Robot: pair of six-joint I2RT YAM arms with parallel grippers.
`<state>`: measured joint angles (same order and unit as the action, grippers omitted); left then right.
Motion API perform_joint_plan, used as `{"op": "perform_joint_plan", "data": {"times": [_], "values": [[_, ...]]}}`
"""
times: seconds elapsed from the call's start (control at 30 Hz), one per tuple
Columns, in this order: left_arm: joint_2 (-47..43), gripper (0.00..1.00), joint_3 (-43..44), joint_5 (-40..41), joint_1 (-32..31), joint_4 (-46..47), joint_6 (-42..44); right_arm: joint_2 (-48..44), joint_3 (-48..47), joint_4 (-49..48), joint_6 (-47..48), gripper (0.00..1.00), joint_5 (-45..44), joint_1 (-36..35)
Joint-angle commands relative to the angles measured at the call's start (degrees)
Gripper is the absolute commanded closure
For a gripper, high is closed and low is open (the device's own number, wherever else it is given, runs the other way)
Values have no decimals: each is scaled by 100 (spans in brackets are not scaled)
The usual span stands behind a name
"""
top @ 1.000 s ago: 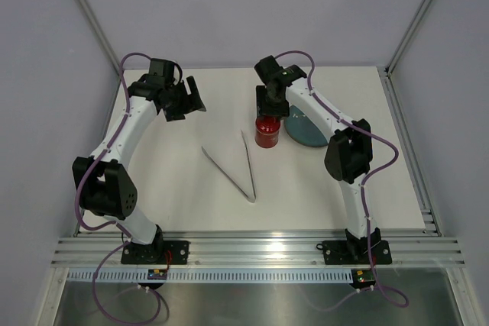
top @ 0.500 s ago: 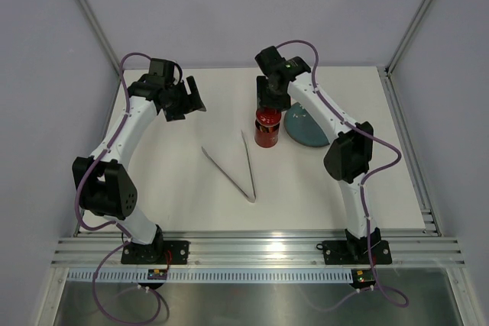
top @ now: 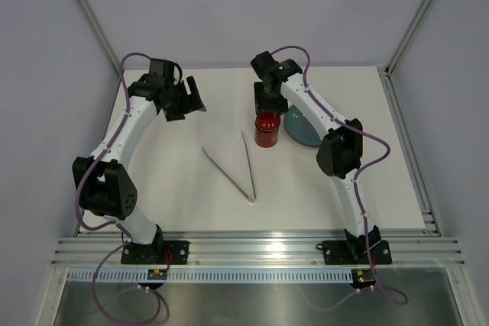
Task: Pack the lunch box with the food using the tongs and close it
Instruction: Close the box lid on the packing box.
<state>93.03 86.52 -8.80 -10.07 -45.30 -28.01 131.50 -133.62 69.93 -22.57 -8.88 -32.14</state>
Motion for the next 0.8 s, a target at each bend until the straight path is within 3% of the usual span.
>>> {"op": "perform_joint_plan", "data": {"times": [0.0, 0.77], "values": [[-198, 21, -4, -17, 5, 188, 85, 165, -182, 179, 103, 87, 27, -64], [-207, 21, -65, 1, -4, 206, 94, 113, 72, 100, 139, 87, 194, -223]]}}
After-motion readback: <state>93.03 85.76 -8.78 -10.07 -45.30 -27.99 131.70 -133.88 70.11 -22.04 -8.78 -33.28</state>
